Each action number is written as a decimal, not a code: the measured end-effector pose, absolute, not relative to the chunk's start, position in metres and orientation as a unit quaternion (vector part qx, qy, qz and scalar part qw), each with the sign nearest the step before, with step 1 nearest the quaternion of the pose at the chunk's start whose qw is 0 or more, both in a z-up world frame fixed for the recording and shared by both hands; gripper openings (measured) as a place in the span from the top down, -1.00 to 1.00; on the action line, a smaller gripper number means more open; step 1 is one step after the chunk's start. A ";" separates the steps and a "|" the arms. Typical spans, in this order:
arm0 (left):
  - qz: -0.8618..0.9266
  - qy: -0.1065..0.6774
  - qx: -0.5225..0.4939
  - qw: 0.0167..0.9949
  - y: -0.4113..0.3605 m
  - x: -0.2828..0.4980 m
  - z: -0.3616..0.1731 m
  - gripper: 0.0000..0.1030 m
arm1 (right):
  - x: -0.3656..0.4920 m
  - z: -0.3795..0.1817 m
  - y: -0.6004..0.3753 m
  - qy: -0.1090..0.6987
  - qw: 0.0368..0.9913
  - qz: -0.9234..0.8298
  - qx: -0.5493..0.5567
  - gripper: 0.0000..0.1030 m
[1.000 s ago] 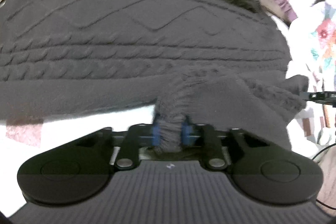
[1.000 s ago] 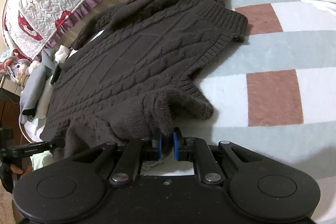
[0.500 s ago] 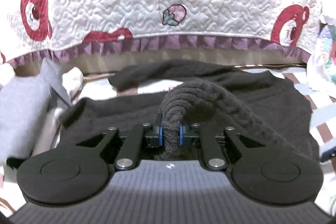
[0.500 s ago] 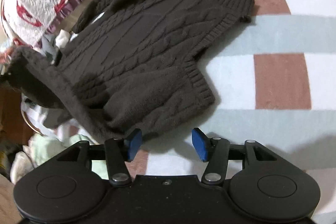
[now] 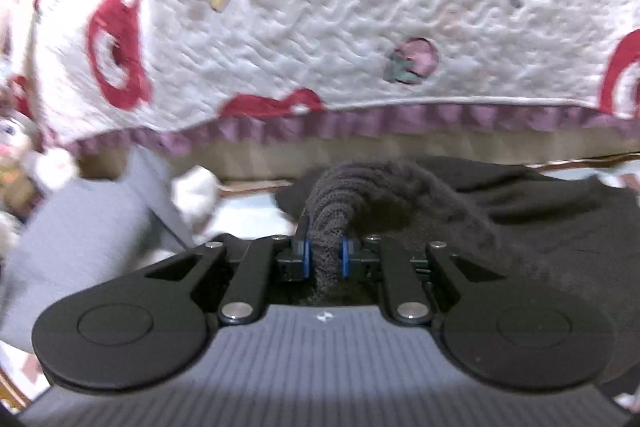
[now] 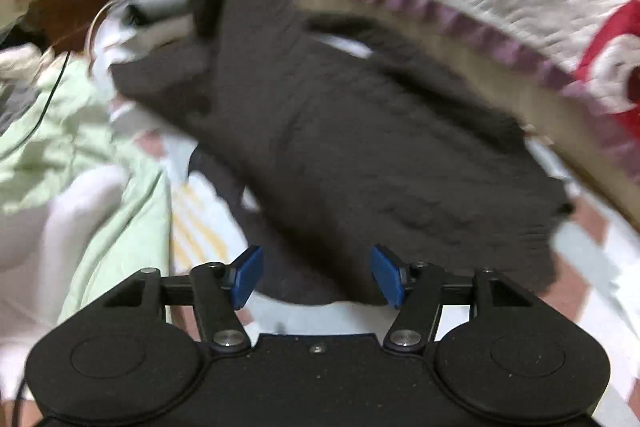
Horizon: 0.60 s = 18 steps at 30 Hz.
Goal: Fold clothes
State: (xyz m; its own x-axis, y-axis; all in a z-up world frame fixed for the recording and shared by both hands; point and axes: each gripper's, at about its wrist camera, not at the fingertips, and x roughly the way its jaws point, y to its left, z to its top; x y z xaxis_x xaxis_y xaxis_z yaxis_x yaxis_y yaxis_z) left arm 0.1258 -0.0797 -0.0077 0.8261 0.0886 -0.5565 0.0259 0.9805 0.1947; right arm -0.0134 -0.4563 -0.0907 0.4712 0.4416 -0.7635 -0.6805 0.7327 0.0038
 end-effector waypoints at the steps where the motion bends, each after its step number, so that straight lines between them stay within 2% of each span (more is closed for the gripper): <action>1: 0.014 0.297 0.102 0.949 -0.083 0.126 -0.013 0.76 | -0.009 -0.100 -0.451 0.392 0.843 0.320 -0.184 -0.26; 3: 0.010 0.303 0.112 0.946 -0.090 0.126 -0.022 0.76 | 0.002 -0.116 -0.437 0.370 0.841 0.269 -0.290 -0.25; 5: 0.009 0.307 0.122 0.944 -0.095 0.129 -0.027 0.76 | 0.020 -0.117 -0.438 0.341 0.847 0.257 -0.316 -0.25; 10: 0.034 0.279 0.109 0.953 -0.083 0.145 -0.020 0.71 | 0.086 -0.110 -0.489 0.396 0.891 0.209 -0.075 -0.26; 12: 0.033 0.294 0.087 0.951 -0.074 0.151 -0.032 0.40 | 0.095 -0.115 -0.506 0.421 0.888 0.183 -0.012 -0.27; 14: 0.030 0.315 0.049 0.947 -0.064 0.148 -0.053 0.30 | 0.095 -0.122 -0.518 0.439 0.880 0.176 0.039 -0.28; 17: 0.035 0.341 -0.003 0.939 -0.052 0.131 -0.090 0.01 | 0.094 -0.134 -0.533 0.458 0.864 0.177 0.109 -0.29; 18: 0.039 0.353 -0.015 0.935 -0.051 0.124 -0.101 0.01 | 0.093 -0.137 -0.537 0.461 0.863 0.172 0.118 -0.29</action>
State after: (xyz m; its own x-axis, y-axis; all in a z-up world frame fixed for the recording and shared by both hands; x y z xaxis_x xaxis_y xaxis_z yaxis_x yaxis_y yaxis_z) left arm 0.1243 -0.0507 -0.1012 0.7481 0.0620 -0.6606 -0.0832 0.9965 -0.0006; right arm 0.0934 -0.5371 -0.1368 0.5157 0.4055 -0.7548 -0.1885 0.9130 0.3617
